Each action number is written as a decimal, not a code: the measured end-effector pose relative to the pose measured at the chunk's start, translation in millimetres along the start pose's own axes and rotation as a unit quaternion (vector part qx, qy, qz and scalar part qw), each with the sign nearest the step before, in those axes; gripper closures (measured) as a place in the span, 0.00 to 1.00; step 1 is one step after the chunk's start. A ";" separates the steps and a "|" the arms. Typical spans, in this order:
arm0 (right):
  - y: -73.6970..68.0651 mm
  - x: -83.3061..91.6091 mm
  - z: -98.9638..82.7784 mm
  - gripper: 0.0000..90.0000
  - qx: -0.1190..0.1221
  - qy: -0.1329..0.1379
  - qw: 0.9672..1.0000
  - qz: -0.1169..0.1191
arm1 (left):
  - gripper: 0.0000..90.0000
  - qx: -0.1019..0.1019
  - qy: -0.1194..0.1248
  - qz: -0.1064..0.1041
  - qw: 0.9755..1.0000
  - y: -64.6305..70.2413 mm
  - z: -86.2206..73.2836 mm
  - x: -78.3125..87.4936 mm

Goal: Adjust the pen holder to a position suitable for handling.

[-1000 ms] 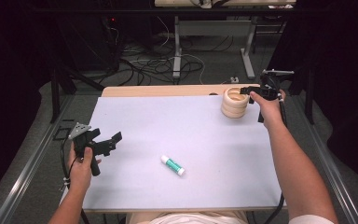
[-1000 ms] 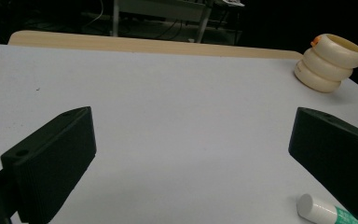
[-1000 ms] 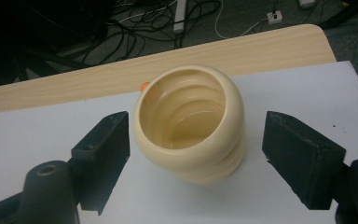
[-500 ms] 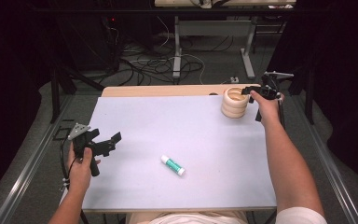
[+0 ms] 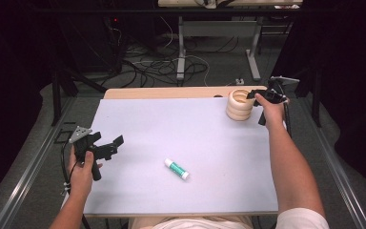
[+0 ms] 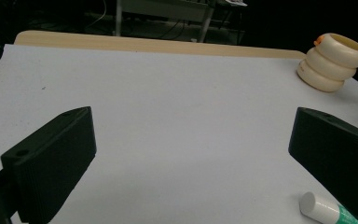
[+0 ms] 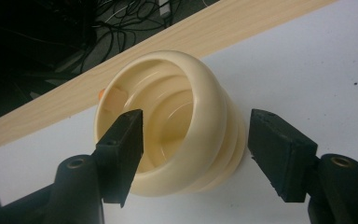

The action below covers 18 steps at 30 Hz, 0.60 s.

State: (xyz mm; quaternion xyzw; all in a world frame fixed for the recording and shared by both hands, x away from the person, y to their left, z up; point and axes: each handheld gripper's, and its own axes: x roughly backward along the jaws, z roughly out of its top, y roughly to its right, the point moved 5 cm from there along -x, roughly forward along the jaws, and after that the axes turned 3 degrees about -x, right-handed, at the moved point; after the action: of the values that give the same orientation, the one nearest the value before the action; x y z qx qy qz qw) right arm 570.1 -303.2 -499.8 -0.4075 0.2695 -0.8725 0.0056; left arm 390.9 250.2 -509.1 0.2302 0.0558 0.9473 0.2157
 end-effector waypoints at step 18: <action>6.4 -16.0 -10.4 0.54 -0.071 -0.034 0.997 -0.005 | 0.01 -0.001 0.000 -0.002 1.000 -0.7 0.0 0.7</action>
State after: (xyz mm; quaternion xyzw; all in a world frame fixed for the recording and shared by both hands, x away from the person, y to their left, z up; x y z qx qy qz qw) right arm 572.0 -300.1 -519.6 -0.4376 0.3284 -0.8368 -0.0189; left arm 390.6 251.1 -508.9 0.2302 0.0553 0.9468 0.2178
